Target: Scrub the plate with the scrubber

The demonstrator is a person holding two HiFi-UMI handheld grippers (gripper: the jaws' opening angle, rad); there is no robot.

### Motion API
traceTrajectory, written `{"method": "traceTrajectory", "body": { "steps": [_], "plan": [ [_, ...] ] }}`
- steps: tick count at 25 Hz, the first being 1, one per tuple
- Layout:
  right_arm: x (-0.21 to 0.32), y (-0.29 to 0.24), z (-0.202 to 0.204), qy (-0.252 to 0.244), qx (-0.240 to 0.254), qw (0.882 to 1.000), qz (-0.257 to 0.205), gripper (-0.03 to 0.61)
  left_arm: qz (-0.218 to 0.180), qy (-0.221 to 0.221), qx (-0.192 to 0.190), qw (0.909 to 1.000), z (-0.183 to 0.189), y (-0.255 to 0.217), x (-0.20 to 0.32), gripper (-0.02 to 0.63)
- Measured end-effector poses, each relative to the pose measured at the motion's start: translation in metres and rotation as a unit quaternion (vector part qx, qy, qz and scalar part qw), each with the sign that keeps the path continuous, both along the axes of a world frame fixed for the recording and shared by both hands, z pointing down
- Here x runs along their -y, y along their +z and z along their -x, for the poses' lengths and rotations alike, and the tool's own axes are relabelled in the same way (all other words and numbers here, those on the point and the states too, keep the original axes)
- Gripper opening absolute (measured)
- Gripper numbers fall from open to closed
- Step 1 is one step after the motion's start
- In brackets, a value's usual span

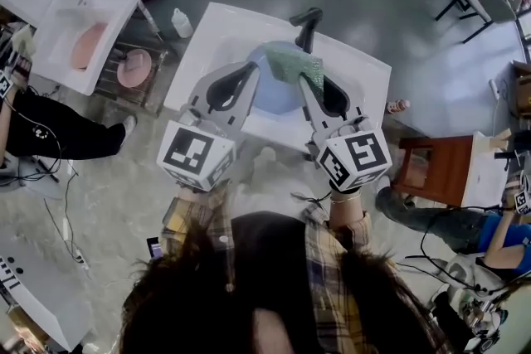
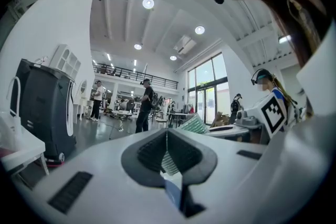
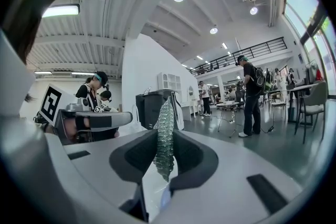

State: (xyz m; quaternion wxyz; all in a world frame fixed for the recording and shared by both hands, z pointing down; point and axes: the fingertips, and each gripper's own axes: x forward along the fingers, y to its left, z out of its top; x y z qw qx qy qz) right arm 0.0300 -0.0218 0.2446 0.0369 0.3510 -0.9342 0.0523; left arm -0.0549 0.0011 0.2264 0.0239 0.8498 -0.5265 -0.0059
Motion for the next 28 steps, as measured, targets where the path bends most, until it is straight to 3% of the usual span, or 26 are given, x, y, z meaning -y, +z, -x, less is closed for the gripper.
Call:
{"method": "traceTrajectory", "body": {
  "steps": [12, 28],
  "plan": [
    [0.065, 0.009, -0.016, -0.020, -0.007, 1.000, 0.004, 0.094, 0.008, 0.001, 0.008, 0.9999, -0.028, 0.008, 0.076, 0.017],
    [0.093, 0.018, -0.010, 0.007, -0.015, 0.999, 0.028, 0.094, 0.034, 0.036, 0.013, 0.9987, -0.017, 0.020, 0.117, 0.018]
  ]
}}
